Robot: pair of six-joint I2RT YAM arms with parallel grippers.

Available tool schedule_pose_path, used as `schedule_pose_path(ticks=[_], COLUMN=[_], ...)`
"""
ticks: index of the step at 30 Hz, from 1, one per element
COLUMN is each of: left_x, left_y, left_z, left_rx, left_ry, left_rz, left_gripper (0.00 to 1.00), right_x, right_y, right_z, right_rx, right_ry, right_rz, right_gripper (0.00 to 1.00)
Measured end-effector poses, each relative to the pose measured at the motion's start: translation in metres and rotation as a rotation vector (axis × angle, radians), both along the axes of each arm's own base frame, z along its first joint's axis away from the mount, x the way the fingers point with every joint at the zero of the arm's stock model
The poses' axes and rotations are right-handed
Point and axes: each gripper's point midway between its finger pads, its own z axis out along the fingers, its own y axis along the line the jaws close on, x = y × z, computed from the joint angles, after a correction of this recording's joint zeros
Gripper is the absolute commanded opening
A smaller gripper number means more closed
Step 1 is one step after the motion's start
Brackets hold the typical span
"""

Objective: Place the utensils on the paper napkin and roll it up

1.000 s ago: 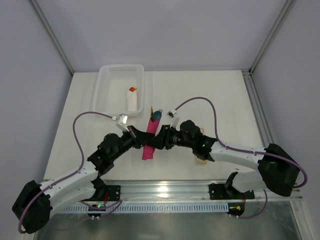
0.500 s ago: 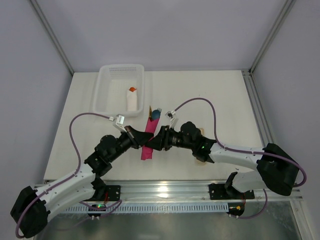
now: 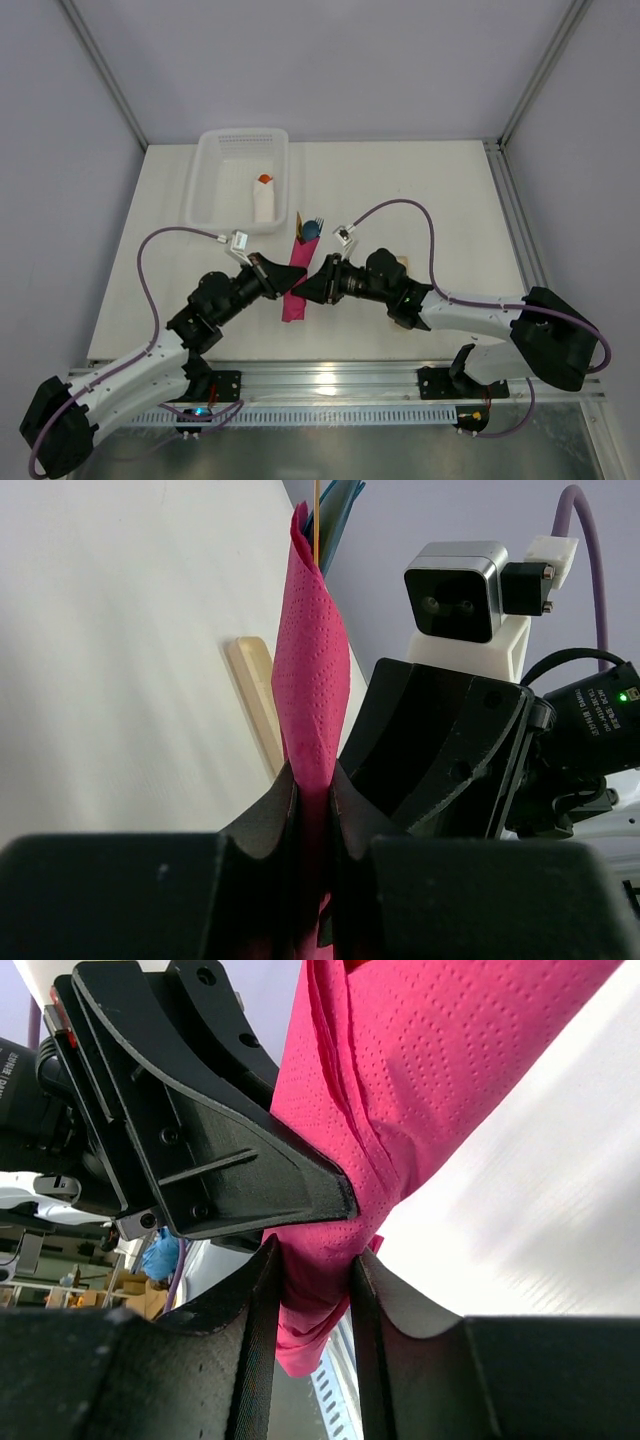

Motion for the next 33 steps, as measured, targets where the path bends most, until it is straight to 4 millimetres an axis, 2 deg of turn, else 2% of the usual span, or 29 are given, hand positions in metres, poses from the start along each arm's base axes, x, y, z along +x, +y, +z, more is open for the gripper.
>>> schedule_pose_path(ticks=[2, 4, 7, 10, 11, 17, 24, 33], left_x=[-0.002, -0.004, -0.006, -0.008, -0.009, -0.013, -0.015, -0.017], left_y=[0.000, 0.001, 0.001, 0.001, 0.001, 0.006, 0.012, 0.015], left_z=[0.001, 0.002, 0.003, 0.004, 0.004, 0.002, 0.005, 0.004], left_rx=[-0.003, -0.005, -0.007, -0.007, -0.006, 0.011, 0.020, 0.033], left_ry=[0.001, 0.003, 0.002, 0.006, 0.008, 0.028, 0.032, 0.042], left_rz=[-0.004, -0.008, -0.013, -0.018, -0.019, -0.017, 0.001, 0.001], left_gripper=[0.00, 0.00, 0.06, 0.15, 0.21, 0.43, 0.46, 0.52], right_x=[-0.001, -0.004, -0.006, -0.009, -0.009, -0.018, -0.030, -0.034], right_y=[0.000, -0.001, -0.002, -0.002, -0.002, -0.005, -0.005, -0.007], right_z=[0.001, 0.002, 0.003, 0.004, 0.005, 0.009, 0.005, 0.001], right_rx=[0.012, 0.022, 0.028, 0.025, 0.024, 0.014, 0.000, -0.003], right_ry=[-0.014, -0.031, -0.053, -0.080, -0.087, -0.159, -0.184, -0.193], right_rz=[0.003, 0.009, 0.023, 0.039, 0.043, 0.098, 0.163, 0.184], right_gripper=[0.04, 0.04, 0.04, 0.04, 0.04, 0.04, 0.04, 0.04])
